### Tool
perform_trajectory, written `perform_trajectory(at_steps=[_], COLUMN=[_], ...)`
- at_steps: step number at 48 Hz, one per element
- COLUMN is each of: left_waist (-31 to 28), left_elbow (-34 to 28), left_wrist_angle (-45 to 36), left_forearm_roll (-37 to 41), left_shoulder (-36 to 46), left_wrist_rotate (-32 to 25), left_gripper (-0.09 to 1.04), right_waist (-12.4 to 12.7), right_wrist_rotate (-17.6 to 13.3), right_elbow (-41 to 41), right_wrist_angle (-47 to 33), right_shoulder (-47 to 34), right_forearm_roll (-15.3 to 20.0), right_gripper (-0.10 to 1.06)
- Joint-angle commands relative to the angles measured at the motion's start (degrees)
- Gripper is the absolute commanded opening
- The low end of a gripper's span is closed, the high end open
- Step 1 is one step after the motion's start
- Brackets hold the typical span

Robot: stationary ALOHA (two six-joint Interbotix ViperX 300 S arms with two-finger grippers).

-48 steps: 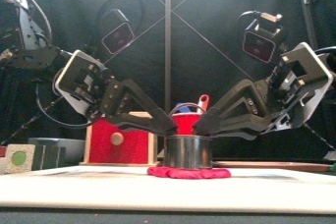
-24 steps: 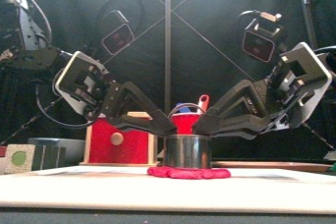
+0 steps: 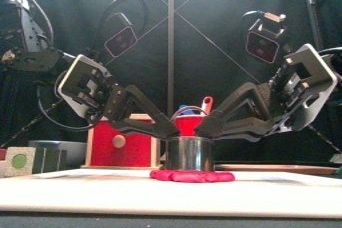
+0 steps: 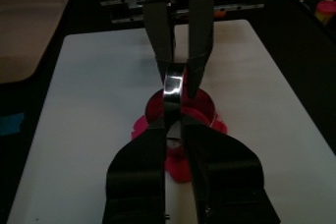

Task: Get the cutter from the drawer then cut the dough then place the extra dough in the bowl
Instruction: Cut the dough

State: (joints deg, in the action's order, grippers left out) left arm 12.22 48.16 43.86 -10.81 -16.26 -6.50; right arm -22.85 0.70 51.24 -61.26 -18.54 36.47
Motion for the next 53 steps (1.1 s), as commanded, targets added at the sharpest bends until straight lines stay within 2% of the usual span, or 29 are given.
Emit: perform_trajectory(at_steps=[1, 10, 38, 53], left_waist=[1.05, 2.72, 4.39, 3.96], left_elbow=[-0.79, -1.14, -1.32, -1.93], left_wrist_angle=[-0.88, -2.46, -4.83, -6.59], left_forearm_roll=[0.09, 0.09, -4.48, -2.55], left_shoulder=[0.79, 0.79, -0.97, -1.23], left_wrist_rotate=[-0.26, -0.18, -0.26, -0.44], left_gripper=[0.43, 0.43, 0.44, 0.44], right_waist=[0.88, 1.41, 1.49, 2.37], right_wrist_rotate=[0.35, 1.58, 1.49, 1.67], right_elbow=[-0.62, -1.05, -1.49, -2.02], right_wrist_angle=[1.14, 3.52, 7.73, 10.28], right_shoulder=[1.93, 1.93, 1.41, 1.41], right_forearm_roll=[0.18, 0.18, 0.44, 0.26], right_gripper=[0.40, 0.40, 0.40, 0.40])
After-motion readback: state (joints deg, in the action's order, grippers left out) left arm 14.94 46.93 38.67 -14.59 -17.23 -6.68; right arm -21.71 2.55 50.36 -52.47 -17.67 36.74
